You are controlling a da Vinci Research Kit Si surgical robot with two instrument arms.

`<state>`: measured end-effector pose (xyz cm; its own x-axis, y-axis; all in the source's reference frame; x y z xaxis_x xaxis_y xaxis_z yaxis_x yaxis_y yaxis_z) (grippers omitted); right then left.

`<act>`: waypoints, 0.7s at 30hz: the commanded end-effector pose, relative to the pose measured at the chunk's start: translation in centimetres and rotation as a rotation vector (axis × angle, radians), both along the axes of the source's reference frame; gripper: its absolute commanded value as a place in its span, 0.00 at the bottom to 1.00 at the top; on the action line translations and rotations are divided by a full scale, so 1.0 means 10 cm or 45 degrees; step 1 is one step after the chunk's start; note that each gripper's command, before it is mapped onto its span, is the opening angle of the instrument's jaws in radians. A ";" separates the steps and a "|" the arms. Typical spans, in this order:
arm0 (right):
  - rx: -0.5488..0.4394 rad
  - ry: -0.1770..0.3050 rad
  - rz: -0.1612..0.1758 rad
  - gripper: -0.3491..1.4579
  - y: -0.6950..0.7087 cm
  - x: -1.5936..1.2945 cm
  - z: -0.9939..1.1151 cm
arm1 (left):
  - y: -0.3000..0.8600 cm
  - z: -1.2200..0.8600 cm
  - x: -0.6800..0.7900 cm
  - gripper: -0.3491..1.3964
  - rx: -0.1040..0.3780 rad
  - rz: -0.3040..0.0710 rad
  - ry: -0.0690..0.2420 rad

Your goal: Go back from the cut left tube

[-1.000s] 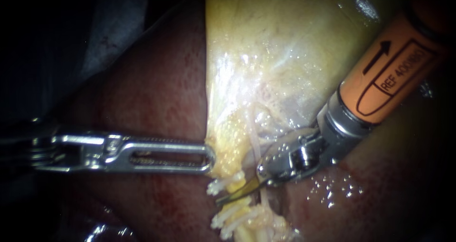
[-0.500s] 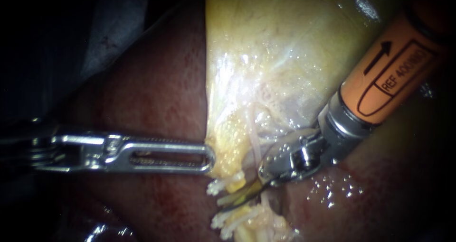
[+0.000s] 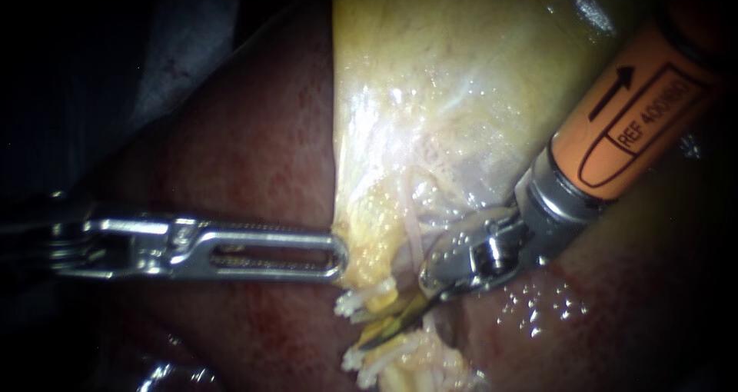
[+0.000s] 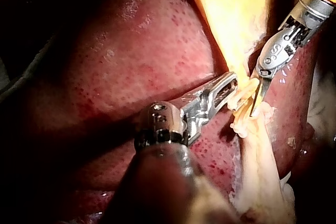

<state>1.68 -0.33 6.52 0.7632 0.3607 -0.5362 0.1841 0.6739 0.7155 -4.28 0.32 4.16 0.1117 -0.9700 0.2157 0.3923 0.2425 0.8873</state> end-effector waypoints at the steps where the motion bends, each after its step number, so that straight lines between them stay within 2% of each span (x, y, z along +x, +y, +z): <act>1: -0.002 0.002 0.001 0.46 0.001 -0.001 -0.002 | 0.000 0.000 0.000 0.00 0.000 0.000 0.000; 11: -0.008 0.005 0.031 0.46 0.014 -0.019 -0.023 | 0.002 0.002 0.001 0.00 0.000 0.002 -0.001; 15: -0.020 0.002 0.066 0.47 0.022 -0.032 -0.032 | 0.002 0.002 0.001 0.00 0.000 0.001 -0.001; 17: -0.051 0.005 0.102 0.48 0.026 -0.040 -0.037 | 0.002 0.002 0.001 0.00 0.000 0.002 -0.001; 21: -0.062 0.008 0.118 0.48 0.035 -0.056 -0.047 | 0.002 0.002 0.002 0.00 0.000 0.002 -0.001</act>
<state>1.07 0.05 6.02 0.7227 0.4061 -0.5592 0.1203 0.7229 0.6804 -4.26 0.34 4.18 0.1131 -0.9698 0.2161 0.3914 0.2434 0.8875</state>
